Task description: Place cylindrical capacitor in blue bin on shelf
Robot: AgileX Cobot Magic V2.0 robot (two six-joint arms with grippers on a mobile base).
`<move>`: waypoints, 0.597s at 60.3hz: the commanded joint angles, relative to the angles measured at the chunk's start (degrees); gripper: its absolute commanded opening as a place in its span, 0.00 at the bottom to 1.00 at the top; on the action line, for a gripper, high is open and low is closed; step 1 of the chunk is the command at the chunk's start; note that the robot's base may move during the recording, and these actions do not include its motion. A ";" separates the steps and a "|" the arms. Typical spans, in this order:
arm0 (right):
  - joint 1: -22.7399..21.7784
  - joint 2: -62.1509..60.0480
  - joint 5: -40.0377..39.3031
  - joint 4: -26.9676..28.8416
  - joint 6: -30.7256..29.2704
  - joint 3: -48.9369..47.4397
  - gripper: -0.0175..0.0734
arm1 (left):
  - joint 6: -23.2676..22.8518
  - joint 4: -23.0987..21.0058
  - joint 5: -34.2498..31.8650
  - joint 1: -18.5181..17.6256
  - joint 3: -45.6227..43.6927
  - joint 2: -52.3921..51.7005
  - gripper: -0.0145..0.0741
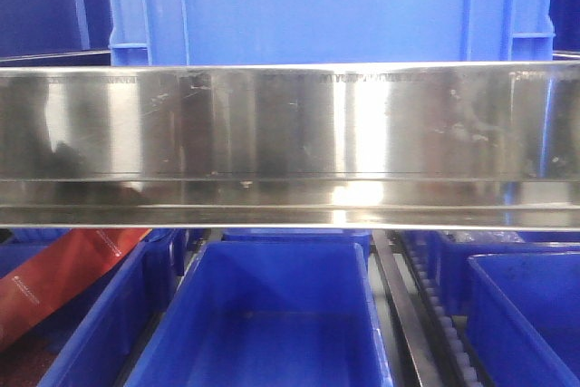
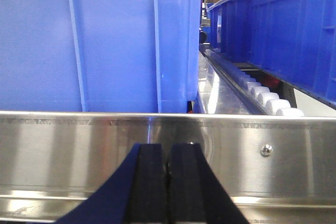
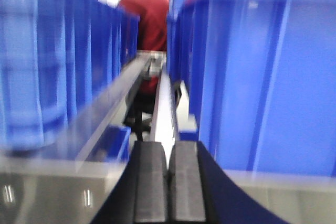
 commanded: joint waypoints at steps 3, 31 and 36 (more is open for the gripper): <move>-0.26 -1.75 -4.80 0.42 -0.03 3.78 0.01 | 0.09 -0.43 -1.00 0.07 -0.08 -0.33 0.04; -0.26 -1.75 -3.62 0.51 -0.03 3.78 0.01 | 0.09 -0.43 -1.00 0.07 -0.08 -0.33 0.04; -0.26 -1.75 -3.62 0.51 -0.03 3.78 0.01 | 0.09 -0.43 -1.00 0.07 -0.08 -0.33 0.04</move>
